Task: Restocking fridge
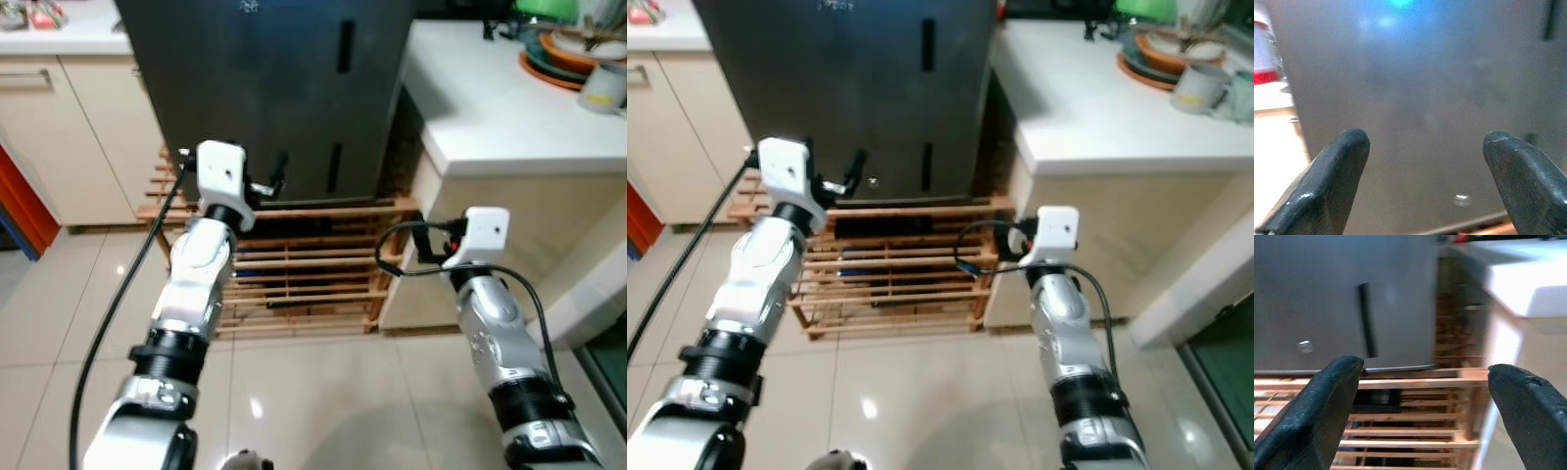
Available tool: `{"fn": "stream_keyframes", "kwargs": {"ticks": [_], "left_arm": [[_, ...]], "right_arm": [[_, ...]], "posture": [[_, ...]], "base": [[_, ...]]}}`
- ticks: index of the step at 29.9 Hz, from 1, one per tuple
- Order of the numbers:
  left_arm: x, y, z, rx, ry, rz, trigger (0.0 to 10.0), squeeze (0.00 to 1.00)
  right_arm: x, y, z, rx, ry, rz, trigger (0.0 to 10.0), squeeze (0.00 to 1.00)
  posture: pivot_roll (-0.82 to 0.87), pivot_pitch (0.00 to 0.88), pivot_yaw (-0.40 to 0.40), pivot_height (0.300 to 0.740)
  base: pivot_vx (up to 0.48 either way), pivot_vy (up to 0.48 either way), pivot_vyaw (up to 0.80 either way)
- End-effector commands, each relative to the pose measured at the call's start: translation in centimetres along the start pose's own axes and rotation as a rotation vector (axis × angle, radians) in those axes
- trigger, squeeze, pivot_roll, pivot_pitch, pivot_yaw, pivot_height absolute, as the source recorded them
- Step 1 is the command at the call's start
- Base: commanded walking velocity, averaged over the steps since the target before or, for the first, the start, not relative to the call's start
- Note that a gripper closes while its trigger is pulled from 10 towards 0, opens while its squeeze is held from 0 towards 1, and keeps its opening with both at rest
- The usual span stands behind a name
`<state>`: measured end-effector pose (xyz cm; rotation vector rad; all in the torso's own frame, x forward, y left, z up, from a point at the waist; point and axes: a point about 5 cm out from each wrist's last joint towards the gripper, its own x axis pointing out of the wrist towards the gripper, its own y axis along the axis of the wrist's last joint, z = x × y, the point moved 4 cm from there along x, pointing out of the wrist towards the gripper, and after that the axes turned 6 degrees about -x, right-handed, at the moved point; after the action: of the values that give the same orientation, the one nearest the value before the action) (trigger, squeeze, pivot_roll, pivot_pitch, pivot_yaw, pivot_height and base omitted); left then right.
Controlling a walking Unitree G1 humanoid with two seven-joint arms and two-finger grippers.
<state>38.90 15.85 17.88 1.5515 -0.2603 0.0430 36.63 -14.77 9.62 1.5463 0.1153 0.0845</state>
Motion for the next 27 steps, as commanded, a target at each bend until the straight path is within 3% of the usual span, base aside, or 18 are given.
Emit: {"fn": "stream_keyframes", "kwargs": {"ticks": [1, 7, 9, 11, 13, 16, 18, 20, 27], "left_arm": [[0.2, 0.1, 1.1, -0.009, -0.030, -0.002, 10.0, 0.00], [0.0, -0.9, 1.5, -0.017, -0.050, -0.043, 10.0, 0.00], [-0.7, -3.0, 2.2, -0.027, -0.067, -0.122, 10.0, 0.00], [-1.4, -5.2, 2.2, -0.050, -0.053, -0.227, 10.0, 0.00], [-1.7, -6.5, 3.3, -0.042, -0.091, -0.284, 10.0, 0.00], [-1.6, -6.1, 4.4, -0.010, -0.130, -0.246, 10.0, 0.00], [-1.3, -4.7, 5.2, -0.074, -0.154, -0.174, 10.0, 0.00], [-1.0, -4.1, 5.1, -0.084, -0.136, -0.145, 10.0, 0.00], [-0.5, -3.7, 5.8, -0.066, -0.132, -0.134, 10.0, 0.00]], "right_arm": [[-0.1, -0.1, 1.6, -0.003, -0.050, -0.004, 10.0, 0.00], [-0.1, 0.2, 2.6, 0.006, -0.097, 0.013, 10.0, 0.00], [-0.5, 0.1, 3.8, 0.004, -0.145, 0.027, 10.0, 0.00], [-0.8, 0.1, 4.1, 0.009, -0.167, 0.032, 10.0, 0.00], [-0.9, 0.0, 4.1, -0.009, -0.153, 0.036, 10.0, 0.00], [-0.9, -0.1, 4.3, -0.014, -0.140, 0.037, 10.0, 0.00], [-0.1, 1.0, 3.6, -0.030, -0.105, 0.070, 10.0, 0.00], [0.1, 1.4, 3.5, -0.034, -0.098, 0.083, 10.0, 0.00], [-0.1, 0.9, 3.6, -0.038, -0.097, 0.077, 10.0, 0.00]], "posture": [[-0.04, 0.000, 0.014, 0.740], [-0.05, 0.000, 0.038, 0.740], [-0.06, 0.000, 0.048, 0.740], [-0.05, 0.000, 0.032, 0.740], [-0.04, 0.000, 0.016, 0.740], [-0.04, 0.000, 0.006, 0.740], [-0.05, 0.000, 0.007, 0.740], [-0.05, 0.000, 0.007, 0.740], [-0.03, 0.000, -0.005, 0.740]], "base": [[0.000, 0.480, -0.64], [0.000, 0.480, -0.63], [0.000, 0.480, -0.63], [0.000, 0.480, -0.63], [0.000, 0.240, -0.65], [0.000, 0.000, -0.22], [0.217, 0.000, 0.00], [0.435, 0.000, 0.00], [0.438, 0.000, 0.00]]}}
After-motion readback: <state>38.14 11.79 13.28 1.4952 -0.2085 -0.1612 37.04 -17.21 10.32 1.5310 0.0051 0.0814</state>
